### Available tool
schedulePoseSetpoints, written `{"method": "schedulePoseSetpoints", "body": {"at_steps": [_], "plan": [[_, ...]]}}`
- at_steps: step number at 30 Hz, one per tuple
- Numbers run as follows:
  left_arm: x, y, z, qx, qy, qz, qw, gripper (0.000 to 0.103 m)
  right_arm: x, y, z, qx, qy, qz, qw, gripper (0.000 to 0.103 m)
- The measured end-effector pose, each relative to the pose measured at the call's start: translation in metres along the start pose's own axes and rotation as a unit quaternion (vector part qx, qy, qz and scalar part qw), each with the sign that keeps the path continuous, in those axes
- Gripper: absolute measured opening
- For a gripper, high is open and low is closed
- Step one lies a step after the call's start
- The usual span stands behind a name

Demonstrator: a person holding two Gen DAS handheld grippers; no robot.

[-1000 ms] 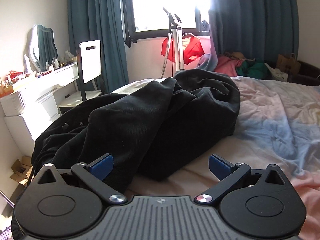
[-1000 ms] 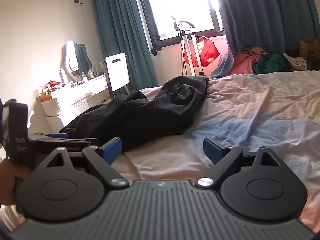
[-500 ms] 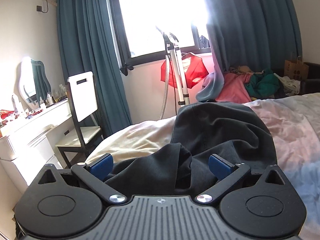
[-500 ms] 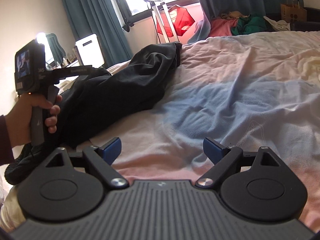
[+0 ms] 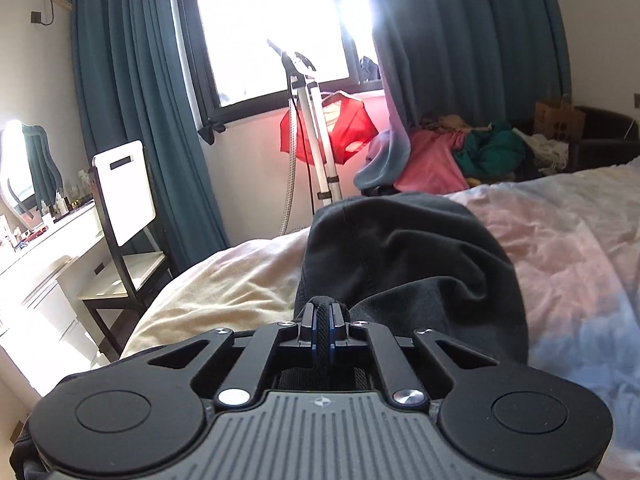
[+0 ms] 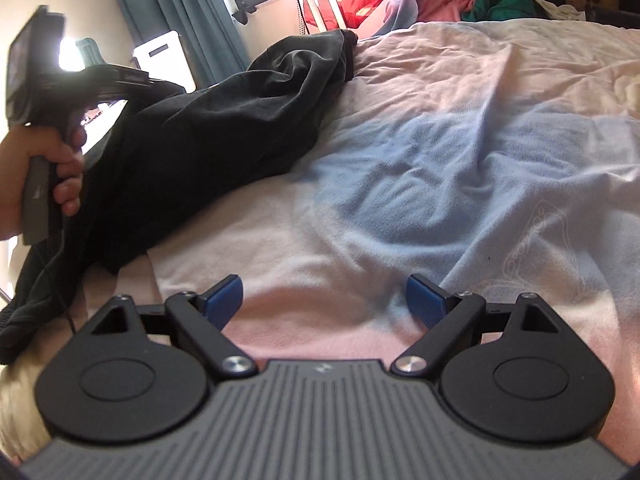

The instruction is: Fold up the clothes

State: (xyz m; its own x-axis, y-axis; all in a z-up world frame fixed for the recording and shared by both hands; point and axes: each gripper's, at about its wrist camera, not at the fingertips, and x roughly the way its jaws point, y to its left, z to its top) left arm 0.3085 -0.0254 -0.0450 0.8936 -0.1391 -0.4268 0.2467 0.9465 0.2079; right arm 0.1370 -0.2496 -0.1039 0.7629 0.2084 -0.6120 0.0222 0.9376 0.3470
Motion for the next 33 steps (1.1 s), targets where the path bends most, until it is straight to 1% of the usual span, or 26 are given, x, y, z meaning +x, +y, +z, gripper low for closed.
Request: {"method": "schedulePoseSetpoints", "body": {"at_steps": [3, 5, 9, 10, 13, 15, 18, 20, 21, 22, 23, 24, 25, 26, 27, 28, 33], "plan": [[-0.059, -0.006, -0.006, -0.011, -0.023, -0.012, 0.9996, 0.005, -0.006, -0.001, 0.000, 0.009, -0.001, 0.004, 1.000, 0.090], [-0.106, -0.016, -0.021, -0.010, -0.045, -0.025, 0.9986, 0.004, -0.011, 0.000, -0.001, 0.010, -0.005, 0.006, 1.000, 0.090], [-0.172, -0.041, -0.059, -0.028, -0.026, -0.060, 0.9975, 0.004, -0.028, 0.008, -0.002, -0.003, -0.018, 0.011, 1.000, 0.090], [-0.182, -0.048, -0.070, -0.030, -0.008, -0.070, 0.9971, 0.004, -0.033, 0.009, -0.003, -0.006, -0.023, 0.013, 1.000, 0.090], [-0.185, -0.069, -0.099, -0.033, 0.070, -0.083, 0.9935, 0.004, -0.048, 0.013, -0.005, -0.011, -0.037, 0.024, 0.999, 0.090], [-0.179, -0.076, -0.109, -0.046, 0.104, -0.083, 0.9900, 0.004, -0.056, 0.014, -0.007, -0.013, -0.046, 0.035, 0.998, 0.090], [-0.180, -0.070, -0.108, -0.083, 0.100, -0.081, 0.9882, 0.004, -0.067, 0.016, -0.008, -0.015, -0.065, 0.047, 0.997, 0.090], [-0.181, -0.065, -0.106, -0.108, 0.094, -0.081, 0.9864, 0.005, -0.066, 0.019, 0.001, -0.020, -0.066, 0.044, 0.997, 0.090], [-0.182, -0.063, -0.105, -0.120, 0.091, -0.080, 0.9853, 0.005, -0.065, 0.020, 0.006, -0.022, -0.067, 0.043, 0.997, 0.086], [-0.182, -0.057, -0.107, -0.151, 0.093, -0.089, 0.9801, 0.005, -0.065, 0.022, 0.011, -0.024, -0.068, 0.042, 0.997, 0.080], [-0.181, -0.049, -0.109, -0.186, 0.095, -0.101, 0.9728, 0.006, -0.064, 0.023, 0.015, -0.026, -0.068, 0.040, 0.997, 0.078], [-0.178, -0.041, -0.113, -0.225, 0.096, -0.117, 0.9625, 0.006, -0.064, 0.024, 0.020, -0.028, -0.069, 0.039, 0.996, 0.077], [-0.174, -0.032, -0.118, -0.266, 0.097, -0.133, 0.9499, 0.007, -0.063, 0.026, 0.025, -0.030, -0.070, 0.037, 0.996, 0.077], [-0.170, -0.023, -0.123, -0.305, 0.097, -0.150, 0.9353, 0.006, -0.062, 0.027, 0.029, -0.032, -0.071, 0.036, 0.996, 0.077], [-0.168, -0.020, -0.126, -0.315, 0.097, -0.155, 0.9313, 0.006, -0.061, 0.030, 0.036, -0.037, -0.071, 0.035, 0.996, 0.077], [-0.165, -0.019, -0.127, -0.318, 0.097, -0.158, 0.9299, 0.006, -0.053, 0.038, 0.046, -0.049, -0.071, 0.034, 0.996, 0.077], [-0.152, -0.013, -0.135, -0.331, 0.097, -0.172, 0.9227, 0.006, 0.033, 0.093, 0.098, -0.116, -0.056, 0.004, 0.992, 0.077]]}}
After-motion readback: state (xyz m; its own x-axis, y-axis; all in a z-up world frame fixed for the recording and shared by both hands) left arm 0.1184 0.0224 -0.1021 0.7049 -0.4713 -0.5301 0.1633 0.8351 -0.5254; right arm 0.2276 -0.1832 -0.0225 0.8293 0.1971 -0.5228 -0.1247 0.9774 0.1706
